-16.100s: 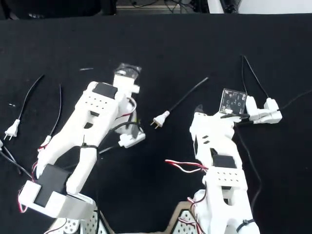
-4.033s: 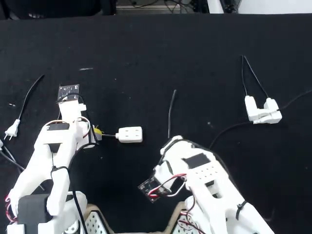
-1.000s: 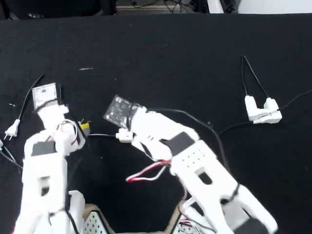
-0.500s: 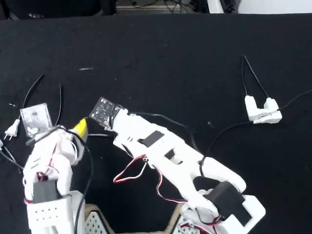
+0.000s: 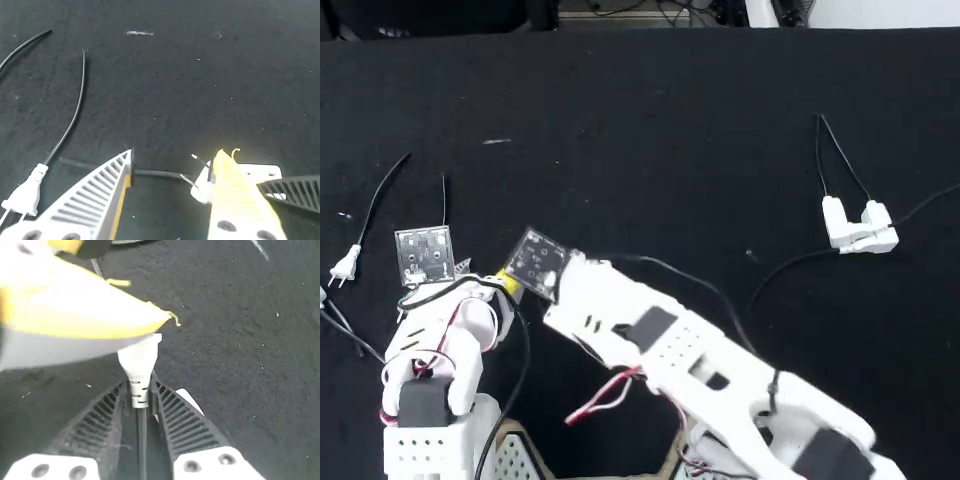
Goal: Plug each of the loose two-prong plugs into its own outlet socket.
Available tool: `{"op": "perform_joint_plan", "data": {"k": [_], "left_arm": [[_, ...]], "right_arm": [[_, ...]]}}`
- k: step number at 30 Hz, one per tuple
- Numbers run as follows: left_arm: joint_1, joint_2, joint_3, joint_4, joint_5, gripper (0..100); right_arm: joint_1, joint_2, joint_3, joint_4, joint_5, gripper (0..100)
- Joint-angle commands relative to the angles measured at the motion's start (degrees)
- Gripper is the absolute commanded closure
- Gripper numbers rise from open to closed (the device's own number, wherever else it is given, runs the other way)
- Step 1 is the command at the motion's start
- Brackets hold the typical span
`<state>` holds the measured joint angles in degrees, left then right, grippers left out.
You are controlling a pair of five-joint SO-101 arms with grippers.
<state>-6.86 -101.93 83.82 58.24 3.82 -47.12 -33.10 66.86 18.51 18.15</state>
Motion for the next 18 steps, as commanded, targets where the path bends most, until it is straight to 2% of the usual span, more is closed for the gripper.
{"op": "perform_joint_plan", "data": {"k": [1,6,10,18], "left_arm": [[0.48,-0.18,-0.84,-0.79,0.09,74],[0.40,-0.18,-0.84,-0.62,-1.76,74],[0.40,-0.18,-0.84,-0.62,-2.20,74],[0.66,-0.18,0.84,-0.62,-2.20,74]], "right_arm": [[-1.23,-5.41,0.75,-1.32,-0.53,98.8],[-0.79,-6.37,2.51,-0.88,-0.18,98.8],[-0.79,-6.29,1.01,4.84,-0.44,98.8],[1.85,-6.64,-7.08,33.85,0.00,98.8]]}}
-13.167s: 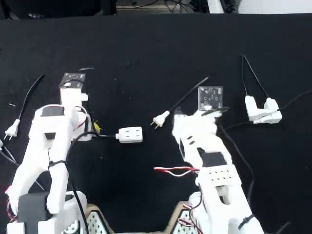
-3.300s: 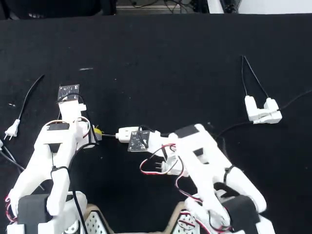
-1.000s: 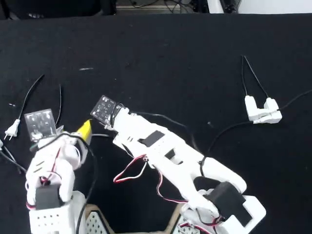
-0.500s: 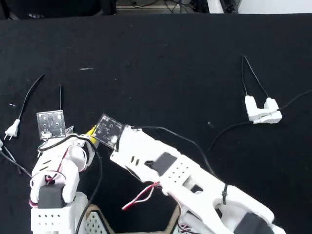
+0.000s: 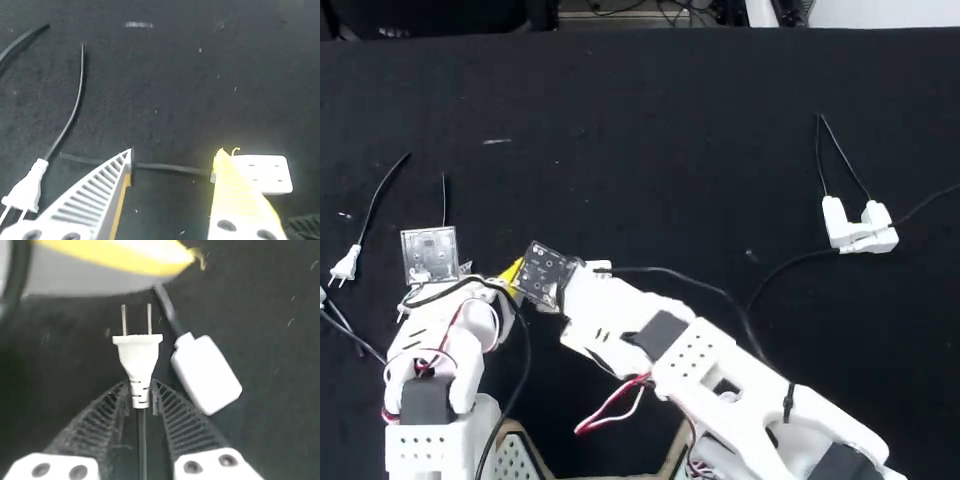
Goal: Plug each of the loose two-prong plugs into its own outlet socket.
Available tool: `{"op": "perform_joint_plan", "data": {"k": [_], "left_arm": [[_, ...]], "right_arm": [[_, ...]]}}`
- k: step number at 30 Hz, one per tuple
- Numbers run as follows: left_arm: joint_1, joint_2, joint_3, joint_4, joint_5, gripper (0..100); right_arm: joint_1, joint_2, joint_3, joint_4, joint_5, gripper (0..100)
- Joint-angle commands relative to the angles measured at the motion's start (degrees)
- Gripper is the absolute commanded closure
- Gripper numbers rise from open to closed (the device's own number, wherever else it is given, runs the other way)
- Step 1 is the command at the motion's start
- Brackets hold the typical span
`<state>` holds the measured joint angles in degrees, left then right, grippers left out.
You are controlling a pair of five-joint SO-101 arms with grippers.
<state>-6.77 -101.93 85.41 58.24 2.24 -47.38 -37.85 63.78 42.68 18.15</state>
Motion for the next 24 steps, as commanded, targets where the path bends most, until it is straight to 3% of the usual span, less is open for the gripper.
{"op": "perform_joint_plan", "data": {"k": [1,9,16,24], "left_arm": [[0.66,-0.18,-0.84,-0.62,-0.62,74],[0.31,-0.18,-1.10,0.88,-0.44,74],[0.22,-0.26,-1.27,1.32,-0.26,74],[0.22,-0.26,-1.27,1.41,-0.26,74]], "right_arm": [[2.64,-1.63,-3.21,10.46,0.00,98.8],[2.81,2.42,7.34,-0.70,4.57,98.2],[0.00,11.65,0.04,-0.79,2.37,81.1],[-2.73,13.85,-1.10,-2.37,2.29,85.5]]}}
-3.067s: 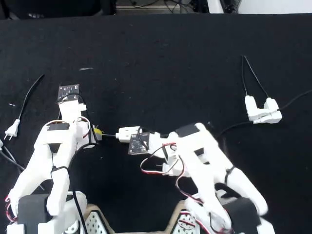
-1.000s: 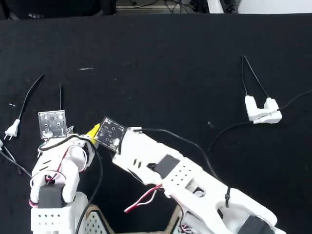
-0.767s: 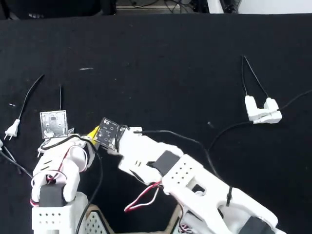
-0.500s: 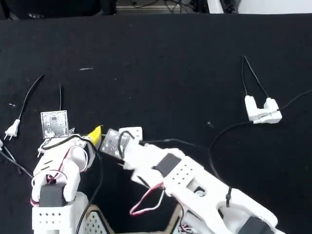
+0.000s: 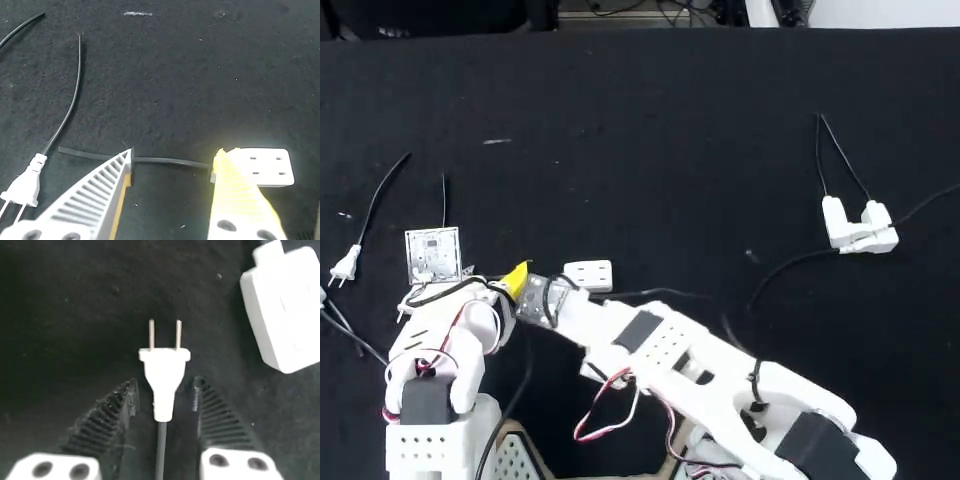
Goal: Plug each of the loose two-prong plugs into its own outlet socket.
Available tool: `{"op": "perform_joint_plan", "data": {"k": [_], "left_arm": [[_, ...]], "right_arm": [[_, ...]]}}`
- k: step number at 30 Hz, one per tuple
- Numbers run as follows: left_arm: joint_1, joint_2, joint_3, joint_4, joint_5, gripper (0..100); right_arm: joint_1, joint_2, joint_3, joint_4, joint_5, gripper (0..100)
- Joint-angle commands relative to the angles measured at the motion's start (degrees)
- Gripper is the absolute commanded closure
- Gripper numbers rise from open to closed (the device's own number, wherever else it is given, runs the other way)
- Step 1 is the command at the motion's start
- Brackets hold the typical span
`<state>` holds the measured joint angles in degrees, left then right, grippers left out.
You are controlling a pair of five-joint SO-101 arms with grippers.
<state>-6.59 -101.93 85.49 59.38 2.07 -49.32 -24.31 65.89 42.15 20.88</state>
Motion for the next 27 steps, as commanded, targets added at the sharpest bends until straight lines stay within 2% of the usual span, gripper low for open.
{"op": "perform_joint_plan", "data": {"k": [1,4,7,8,13,19,27], "left_arm": [[0.04,-0.26,-1.36,0.26,-0.09,74],[0.04,-0.26,-1.36,0.26,-0.09,74],[0.04,-0.26,-1.36,0.26,-0.18,74],[0.04,-0.26,-1.36,0.26,-0.18,74],[0.04,-0.26,-1.36,0.26,-0.35,74],[0.31,-0.26,-1.36,0.26,-0.44,74],[0.57,-0.26,-1.27,0.18,-0.44,74]], "right_arm": [[-0.44,0.31,-3.03,-2.20,-0.44,85.7],[0.88,0.31,-3.21,-2.37,-0.35,88.0],[2.99,-0.04,-2.86,-4.13,-0.44,99.5],[3.60,0.31,-2.77,-4.57,-0.44,97.3],[4.40,-2.07,-1.98,-3.08,-0.26,98.8],[4.22,-13.93,-1.71,0.18,-0.09,98.8],[4.13,-21.58,-1.89,-5.19,-0.44,98.8]]}}
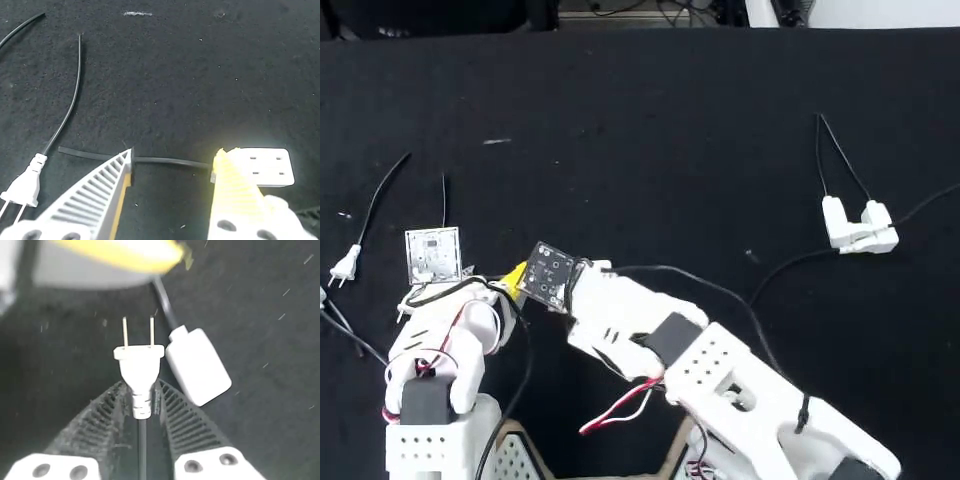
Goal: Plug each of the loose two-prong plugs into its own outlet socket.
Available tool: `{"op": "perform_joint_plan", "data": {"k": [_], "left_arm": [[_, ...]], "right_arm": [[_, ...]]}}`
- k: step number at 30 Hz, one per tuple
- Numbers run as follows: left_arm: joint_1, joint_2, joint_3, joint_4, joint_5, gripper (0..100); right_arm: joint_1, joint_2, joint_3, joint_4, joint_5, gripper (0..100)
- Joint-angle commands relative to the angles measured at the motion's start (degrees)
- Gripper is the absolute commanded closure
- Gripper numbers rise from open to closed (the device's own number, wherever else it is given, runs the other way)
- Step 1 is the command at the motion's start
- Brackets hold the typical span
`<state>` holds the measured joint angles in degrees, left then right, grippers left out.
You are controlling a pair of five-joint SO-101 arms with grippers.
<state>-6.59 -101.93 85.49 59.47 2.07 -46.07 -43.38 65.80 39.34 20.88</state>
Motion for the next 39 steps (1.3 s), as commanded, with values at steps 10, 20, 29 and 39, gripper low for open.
{"op": "perform_joint_plan", "data": {"k": [10,20,29,39], "left_arm": [[0.57,-0.26,-1.27,0.09,-0.44,74],[0.75,-0.35,-1.19,0.09,-0.35,74],[0.75,-0.26,0.48,-2.64,-0.53,74],[0.75,-0.26,1.36,-3.16,-3.25,74]], "right_arm": [[-4.84,-2.51,-1.19,-2.99,-0.53,98.8],[-4.75,-2.51,4.00,-12.84,-0.53,98.8],[-4.75,-2.95,3.21,-12.40,-5.54,98.8],[-4.75,-3.12,2.95,-12.92,-5.71,98.8]]}}
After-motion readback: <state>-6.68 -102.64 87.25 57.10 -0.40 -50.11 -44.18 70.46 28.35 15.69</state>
